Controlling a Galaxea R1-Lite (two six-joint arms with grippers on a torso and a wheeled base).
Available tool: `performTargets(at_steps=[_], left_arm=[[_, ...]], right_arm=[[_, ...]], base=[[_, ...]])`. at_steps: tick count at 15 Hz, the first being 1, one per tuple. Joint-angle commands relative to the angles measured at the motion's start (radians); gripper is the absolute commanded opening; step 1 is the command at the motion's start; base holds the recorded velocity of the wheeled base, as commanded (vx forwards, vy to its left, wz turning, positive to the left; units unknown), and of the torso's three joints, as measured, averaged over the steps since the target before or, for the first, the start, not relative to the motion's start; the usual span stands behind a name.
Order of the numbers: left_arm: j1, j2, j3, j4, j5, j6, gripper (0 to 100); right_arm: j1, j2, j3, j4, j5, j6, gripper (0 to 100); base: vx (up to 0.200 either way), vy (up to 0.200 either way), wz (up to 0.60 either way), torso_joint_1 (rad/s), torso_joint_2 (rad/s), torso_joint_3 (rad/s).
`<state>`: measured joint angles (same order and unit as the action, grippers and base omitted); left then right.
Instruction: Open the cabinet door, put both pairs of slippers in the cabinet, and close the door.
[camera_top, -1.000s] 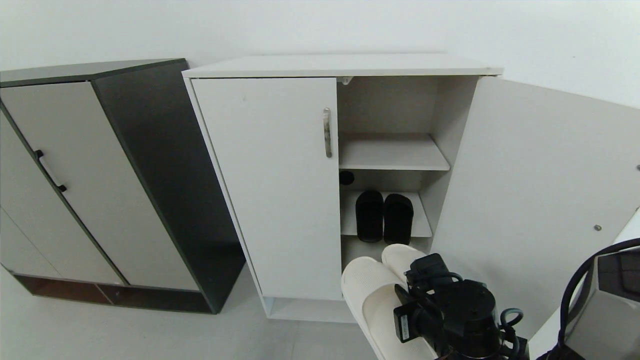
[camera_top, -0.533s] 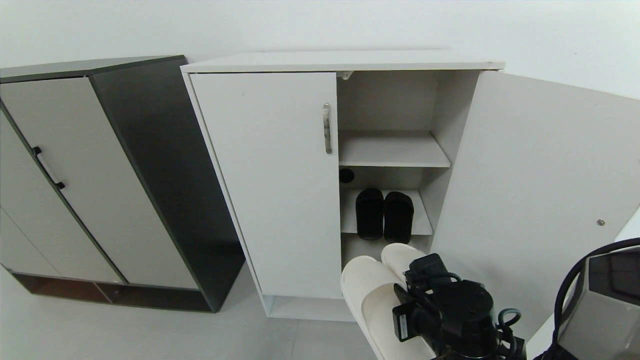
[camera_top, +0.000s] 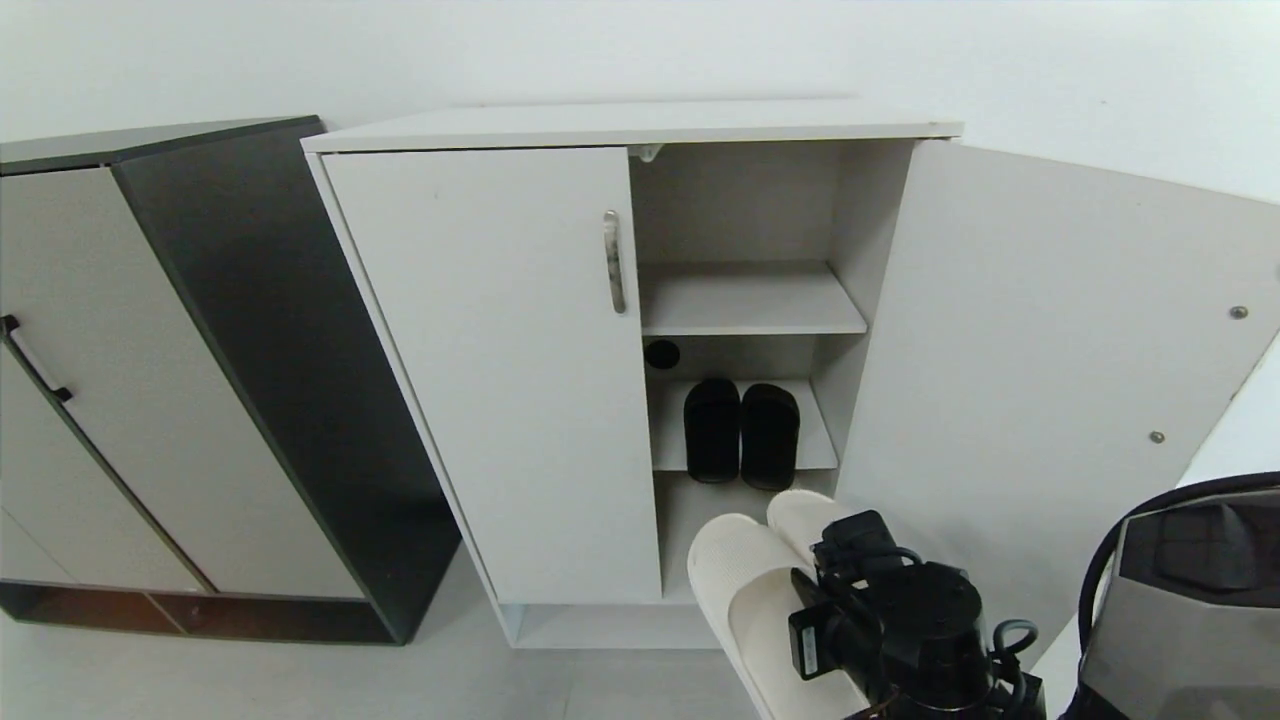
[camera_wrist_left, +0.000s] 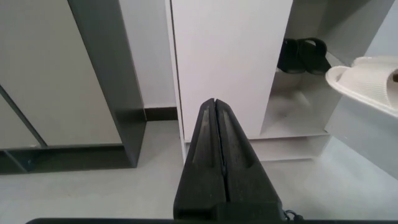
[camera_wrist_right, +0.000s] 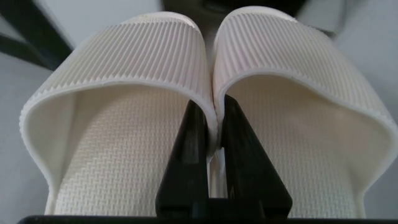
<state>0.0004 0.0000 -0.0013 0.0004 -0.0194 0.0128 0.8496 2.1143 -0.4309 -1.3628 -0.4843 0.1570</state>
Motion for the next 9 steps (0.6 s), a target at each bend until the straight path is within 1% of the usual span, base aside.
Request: performTargets(at_steps=[1, 3, 4, 5, 6, 7, 8, 9], left_arm=[[0.0, 0.002, 0.0, 0.001, -0.001, 0.0, 0], [0.0, 0.002, 0.0, 0.001, -0.001, 0.001, 0], [0.0, 0.002, 0.0, 0.001, -0.001, 0.001, 0], [0.0, 0.002, 0.0, 0.003, -0.001, 0.001, 0], [0.0, 0.002, 0.0, 0.003, -0.001, 0.003, 0], [0.0, 0.002, 0.0, 0.003, -0.001, 0.003, 0], [0.0, 0.002, 0.0, 0.003, -0.001, 0.003, 0], [0.0, 0.002, 0.0, 0.003, -0.001, 0.003, 0]], right_arm=[[0.003, 0.013, -0.016, -0.012, 0.0, -0.002, 0], [0.002, 0.01, -0.114, 0.021, -0.017, -0.007, 0], [-0.007, -0.01, -0.186, 0.113, -0.04, -0.004, 0], [-0.015, -0.046, -0.278, 0.289, -0.062, 0.026, 0], [-0.017, -0.08, -0.364, 0.455, -0.093, 0.084, 0], [-0.015, -0.105, -0.451, 0.596, -0.129, 0.136, 0], [-0.01, -0.126, -0.652, 0.881, -0.238, 0.208, 0], [-0.004, -0.128, -0.756, 0.984, -0.295, 0.228, 0]], base=[[0.0, 0.0, 0.0, 0.0, 0.0, 0.0], [0.0, 0.0, 0.0, 0.0, 0.0, 0.0], [0.0, 0.0, 0.0, 0.0, 0.0, 0.0], [0.0, 0.0, 0.0, 0.0, 0.0, 0.0], [0.0, 0.0, 0.0, 0.0, 0.0, 0.0], [0.0, 0.0, 0.0, 0.0, 0.0, 0.0], [0.0, 0.0, 0.0, 0.0, 0.0, 0.0], [0.0, 0.0, 0.0, 0.0, 0.0, 0.0]])
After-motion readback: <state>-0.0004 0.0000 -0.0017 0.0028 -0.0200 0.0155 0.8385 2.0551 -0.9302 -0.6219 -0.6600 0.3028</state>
